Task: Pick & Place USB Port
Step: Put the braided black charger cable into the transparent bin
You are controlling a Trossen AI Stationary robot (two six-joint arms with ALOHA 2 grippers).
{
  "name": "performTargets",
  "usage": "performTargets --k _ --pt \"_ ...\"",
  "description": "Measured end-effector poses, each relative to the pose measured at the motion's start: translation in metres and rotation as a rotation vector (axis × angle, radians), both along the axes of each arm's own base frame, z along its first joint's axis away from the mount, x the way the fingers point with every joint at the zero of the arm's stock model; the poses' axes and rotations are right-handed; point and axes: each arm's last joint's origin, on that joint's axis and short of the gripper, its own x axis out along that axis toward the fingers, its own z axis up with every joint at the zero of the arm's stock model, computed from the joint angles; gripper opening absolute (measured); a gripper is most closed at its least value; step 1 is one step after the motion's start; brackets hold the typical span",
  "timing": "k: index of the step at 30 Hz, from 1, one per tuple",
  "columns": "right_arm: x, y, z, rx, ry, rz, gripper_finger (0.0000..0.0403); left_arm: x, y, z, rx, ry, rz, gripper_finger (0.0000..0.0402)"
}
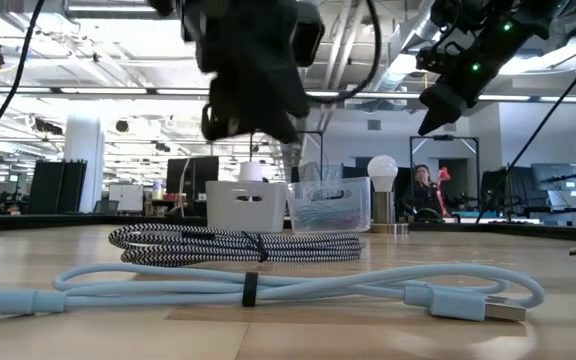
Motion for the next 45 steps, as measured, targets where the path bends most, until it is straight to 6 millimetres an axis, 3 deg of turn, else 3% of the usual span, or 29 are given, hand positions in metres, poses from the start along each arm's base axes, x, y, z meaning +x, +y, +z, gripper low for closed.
performTargets --k 7,14,30,37,41,45 --pt "0.0 0.0 0.0 0.002 -0.009 -0.005 0.0092 0.01 0.021 0.021 0.146 -0.008 0.032 0.0088" --pt "0.001 0.001 0.0 0.003 -0.017 -0.003 0.0092 0.011 0.035 0.02 0.137 0.022 0.029 0.0085" --pt "0.006 0.0 0.006 -0.03 -0.084 0.008 0.0092 -0.003 0.018 0.009 0.108 0.19 0.041 0.0085" --pt "0.007 -0.001 0.008 -0.039 -0.104 0.009 0.0092 0.02 -0.003 -0.009 0.104 0.142 -0.004 0.0085" --pt "0.006 0.0 0.007 -0.038 -0.088 0.01 0.0092 0.035 -0.006 -0.02 0.128 0.147 -0.033 0.0085" --pt "0.005 0.0 0.005 -0.026 -0.064 0.007 0.0092 0.037 -0.003 -0.025 0.158 0.169 -0.036 0.0085"
